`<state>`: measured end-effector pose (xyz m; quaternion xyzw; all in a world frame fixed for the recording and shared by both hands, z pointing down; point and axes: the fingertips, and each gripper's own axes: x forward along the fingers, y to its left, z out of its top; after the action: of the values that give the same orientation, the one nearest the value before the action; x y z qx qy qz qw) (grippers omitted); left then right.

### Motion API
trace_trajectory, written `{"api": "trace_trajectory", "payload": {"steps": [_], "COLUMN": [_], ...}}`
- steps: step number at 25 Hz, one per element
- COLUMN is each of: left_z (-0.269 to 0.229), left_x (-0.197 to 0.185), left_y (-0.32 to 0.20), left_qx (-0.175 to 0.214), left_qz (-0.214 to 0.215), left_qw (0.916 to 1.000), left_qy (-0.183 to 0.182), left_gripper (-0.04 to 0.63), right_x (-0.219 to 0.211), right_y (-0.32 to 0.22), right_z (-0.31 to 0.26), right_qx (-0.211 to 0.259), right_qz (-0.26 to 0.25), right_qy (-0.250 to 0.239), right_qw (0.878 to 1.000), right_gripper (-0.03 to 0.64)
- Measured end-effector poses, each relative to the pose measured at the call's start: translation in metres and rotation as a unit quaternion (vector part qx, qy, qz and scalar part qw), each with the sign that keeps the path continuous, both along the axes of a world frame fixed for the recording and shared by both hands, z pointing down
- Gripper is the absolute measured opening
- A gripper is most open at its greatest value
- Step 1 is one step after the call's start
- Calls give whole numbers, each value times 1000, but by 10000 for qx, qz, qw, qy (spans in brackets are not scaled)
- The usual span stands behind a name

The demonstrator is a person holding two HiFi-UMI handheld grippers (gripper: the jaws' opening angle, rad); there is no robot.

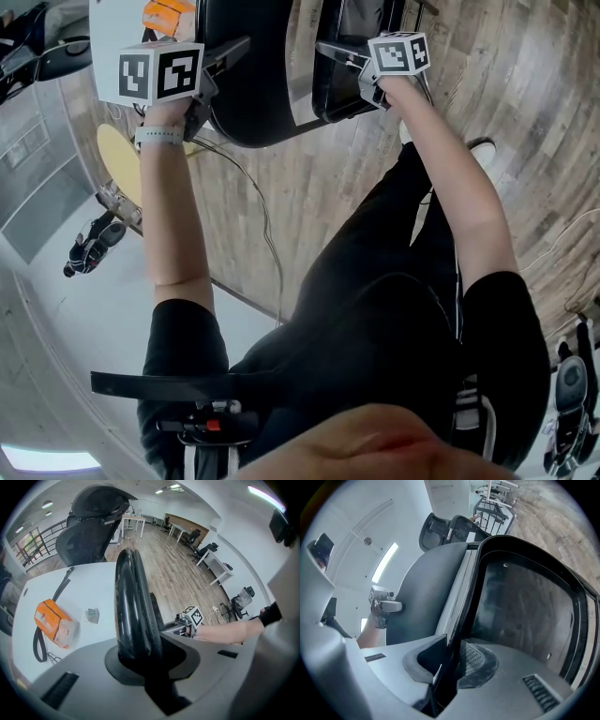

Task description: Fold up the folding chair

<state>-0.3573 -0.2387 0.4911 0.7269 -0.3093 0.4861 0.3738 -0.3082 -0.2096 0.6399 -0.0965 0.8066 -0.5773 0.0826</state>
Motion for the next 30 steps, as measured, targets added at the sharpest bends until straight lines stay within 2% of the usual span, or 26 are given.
{"api": "trace_trajectory", "payload": {"steps": [3, 6, 8, 10, 11, 15, 18, 22, 24, 27, 28, 30], "left_z": [0, -3, -8, -18, -24, -45, -76, -142, -157, -161, -166, -185], "left_x": [3, 2, -4, -11, -14, -27, -42, -42, -23, 18, 35, 76], "left_y": [-2, -7, -12, -18, -21, -21, -4, 31, 55, 93, 104, 124], "left_qx": [28, 240, 509, 815, 978, 1576, 2222, 3432, 3766, 3945, 4000, 4201], "left_qz": [-98, -216, -314, -489, -584, -1011, -1323, -1507, -1287, -818, -673, -310], "left_qw": [9999, 9993, 9982, 9955, 9935, 9823, 9660, 9268, 9163, 9097, 9052, 8907], "left_qy": [132, 178, 79, 56, 58, 93, 36, 245, 451, 1004, 1270, 1708], "left_gripper": [78, 134, 158, 170, 172, 184, 184, 183, 183, 183, 183, 183], "right_x": [0, 1, 3, 12, 19, 60, 101, 163, 186, 200, 204, 220], "right_y": [0, 0, 1, -1, -3, -12, -8, 14, 36, 77, 90, 111], "right_z": [-1, -1, 1, 7, 11, 14, -9, -70, -96, -128, -144, -187], "right_qx": [45, 180, 252, 269, 261, 372, 871, 1823, 2234, 2765, 2954, 3387], "right_qz": [47, 42, 53, 136, 207, 665, 1039, 1389, 1384, 1105, 1009, 879], "right_qy": [-14, 18, 142, 345, 448, 844, 1195, 1701, 1906, 2185, 2273, 2440], "right_qw": [10000, 9998, 9996, 9990, 9984, 9935, 9835, 9584, 9459, 9293, 9225, 9044], "right_gripper": [63, 64, 100, 177, 194, 212, 210, 210, 210, 210, 210, 210]}}
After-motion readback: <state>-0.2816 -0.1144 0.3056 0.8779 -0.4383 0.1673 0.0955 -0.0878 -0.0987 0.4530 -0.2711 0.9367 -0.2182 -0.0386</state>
